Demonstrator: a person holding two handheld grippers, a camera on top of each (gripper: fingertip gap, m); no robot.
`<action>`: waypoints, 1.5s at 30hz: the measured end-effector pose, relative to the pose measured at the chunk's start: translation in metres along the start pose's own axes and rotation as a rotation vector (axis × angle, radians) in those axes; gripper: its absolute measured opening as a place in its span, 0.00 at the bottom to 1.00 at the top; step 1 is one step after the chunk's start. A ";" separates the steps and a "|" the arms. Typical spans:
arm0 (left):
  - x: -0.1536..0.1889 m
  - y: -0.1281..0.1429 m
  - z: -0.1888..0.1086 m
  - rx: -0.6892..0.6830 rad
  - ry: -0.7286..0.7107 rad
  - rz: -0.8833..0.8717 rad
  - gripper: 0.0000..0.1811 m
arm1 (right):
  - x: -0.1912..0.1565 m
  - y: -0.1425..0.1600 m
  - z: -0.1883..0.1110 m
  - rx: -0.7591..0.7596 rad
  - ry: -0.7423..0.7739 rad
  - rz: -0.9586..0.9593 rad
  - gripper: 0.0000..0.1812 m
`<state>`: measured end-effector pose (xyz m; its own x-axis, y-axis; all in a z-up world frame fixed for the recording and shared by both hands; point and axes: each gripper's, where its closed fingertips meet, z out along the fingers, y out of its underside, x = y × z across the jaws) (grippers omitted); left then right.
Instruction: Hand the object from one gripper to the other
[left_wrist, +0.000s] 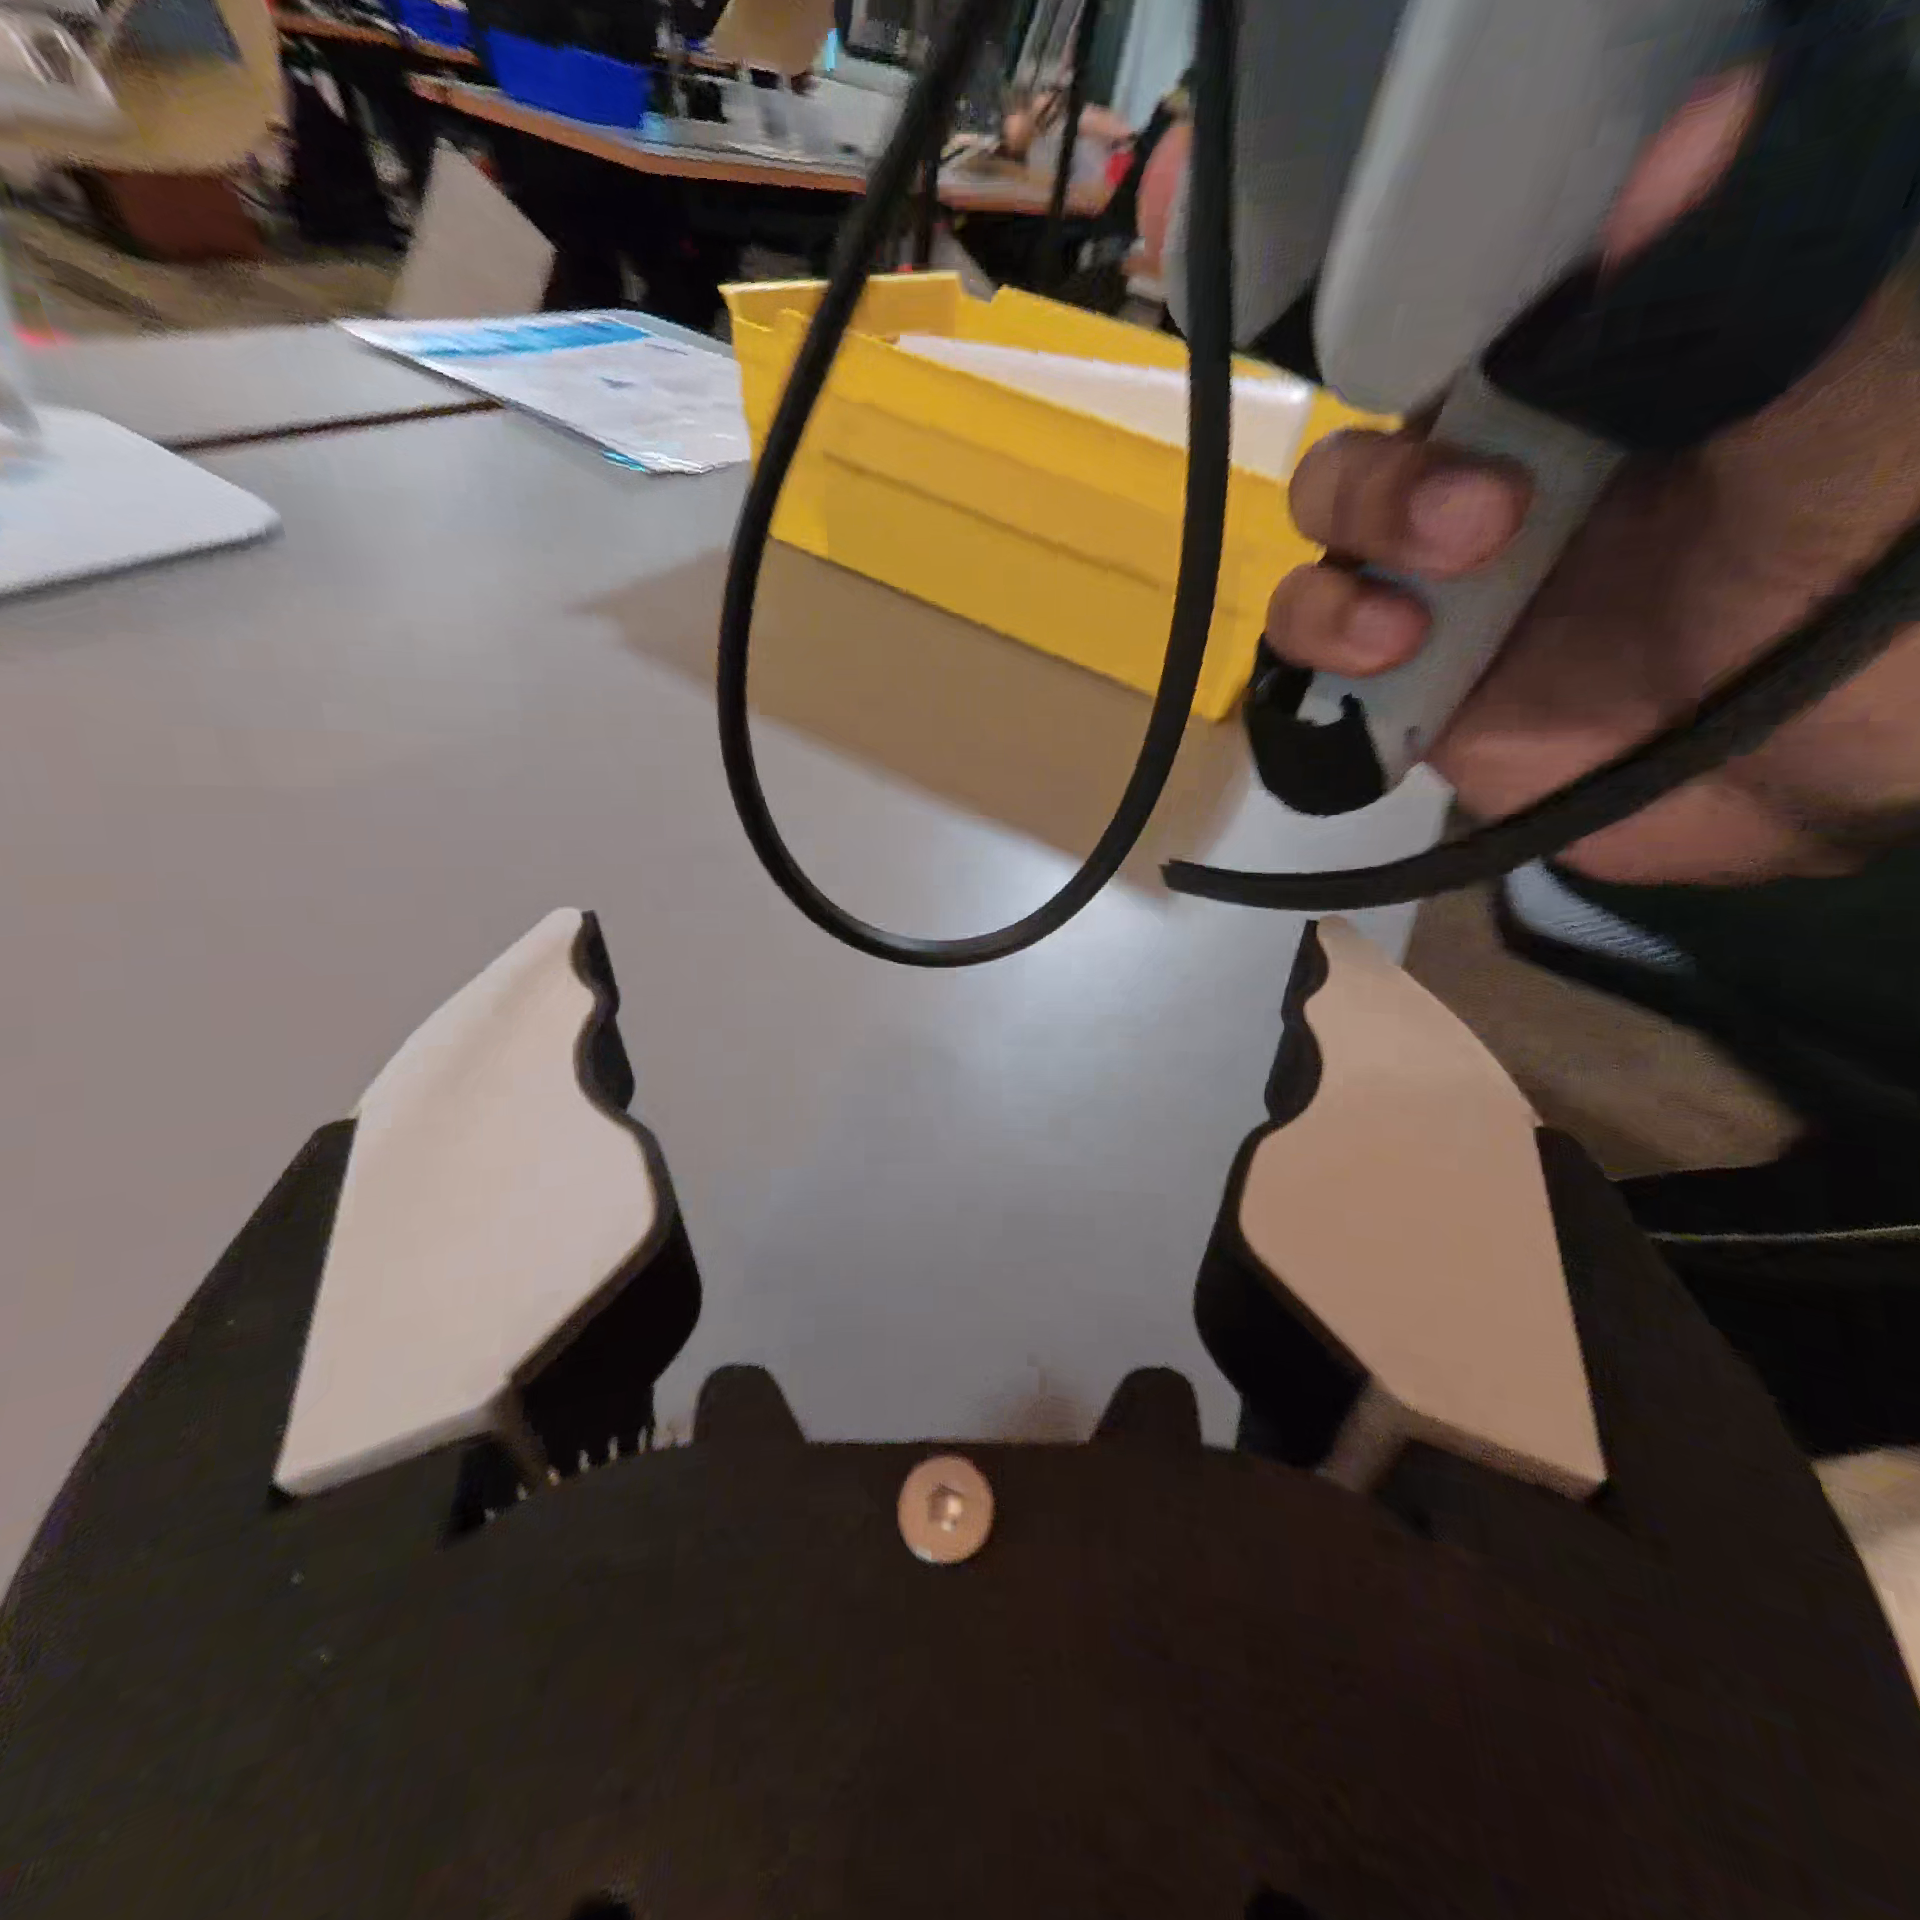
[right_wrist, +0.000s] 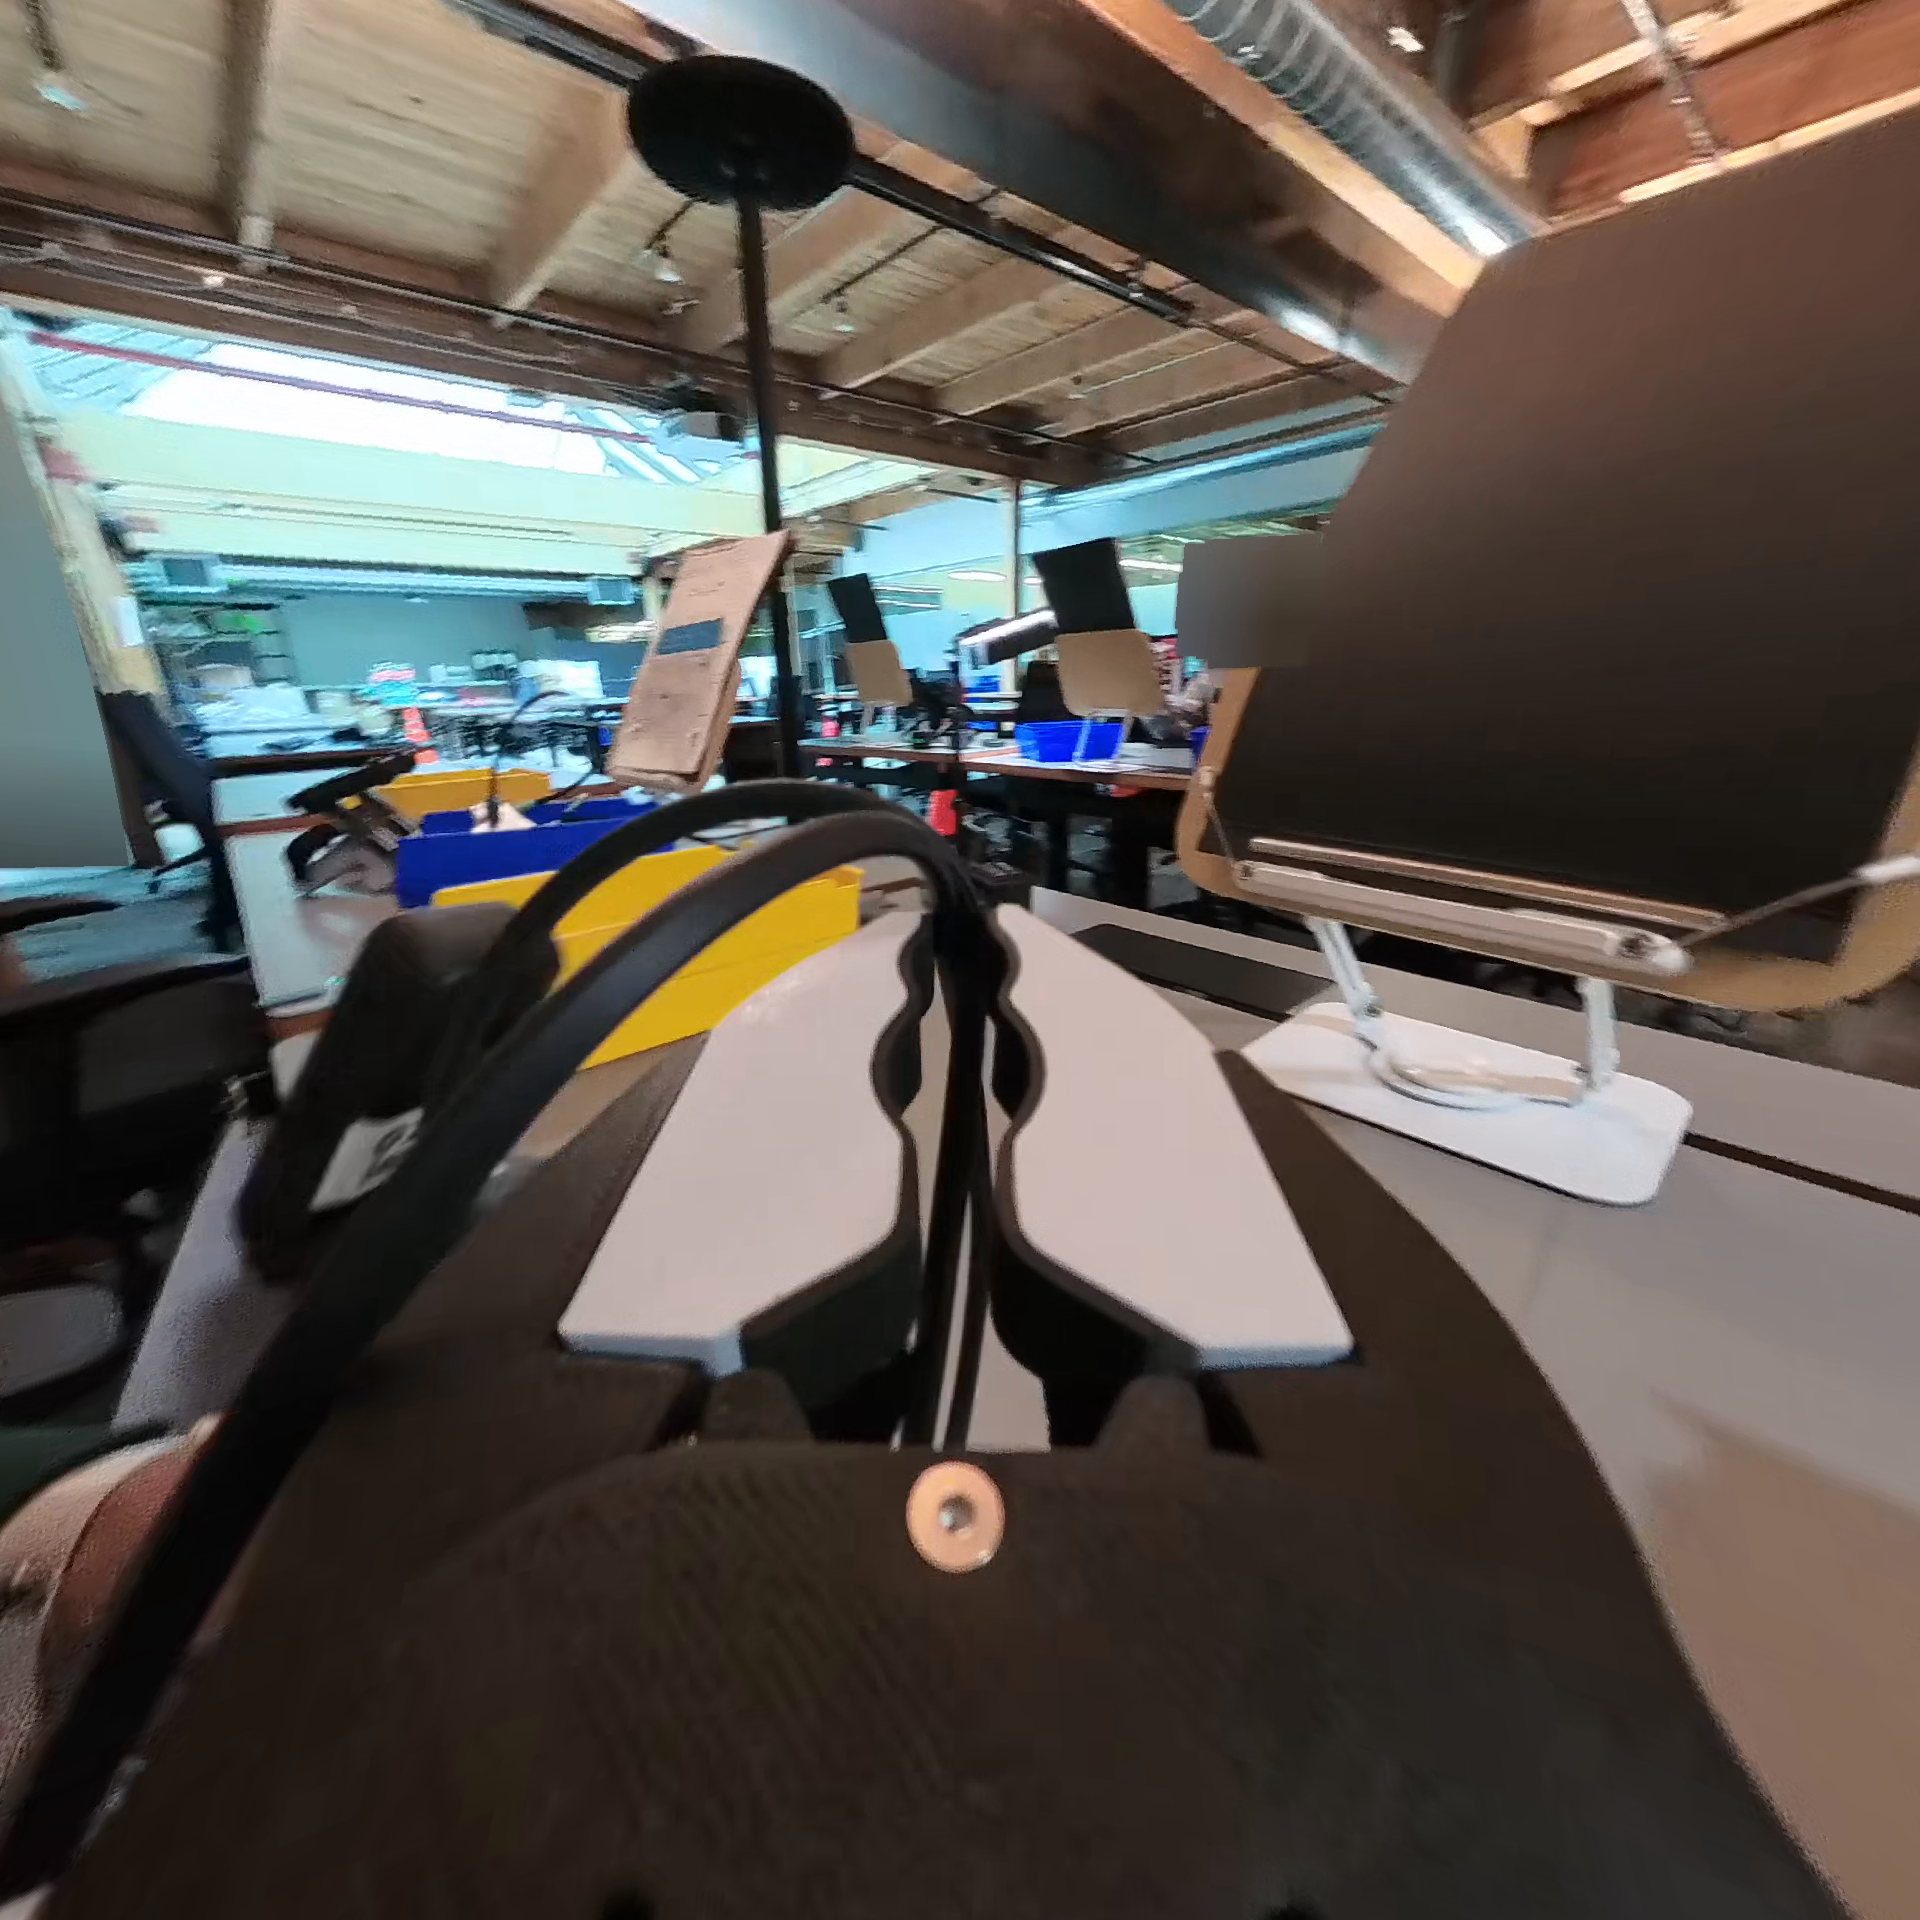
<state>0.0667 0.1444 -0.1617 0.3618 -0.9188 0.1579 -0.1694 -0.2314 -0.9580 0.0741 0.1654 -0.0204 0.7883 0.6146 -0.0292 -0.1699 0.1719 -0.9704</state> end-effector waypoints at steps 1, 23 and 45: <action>0.000 0.002 0.001 -0.022 -0.047 0.061 0.67 | 0.001 0.000 0.001 -0.004 0.032 0.005 0.04; 0.021 0.000 -0.006 -0.029 0.083 0.086 0.02 | -0.024 -0.004 0.007 -0.030 -0.021 0.034 0.04; -0.031 -0.035 -0.044 0.109 0.114 -0.194 0.00 | 0.039 0.051 0.004 -0.207 0.051 0.083 0.33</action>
<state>0.0210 0.1668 -0.1224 0.2709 -0.8921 0.3615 -0.0051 -0.3769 -0.9262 0.0934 0.2009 -0.0698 0.8066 0.5792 -0.1183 -0.1149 -0.0426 -0.9925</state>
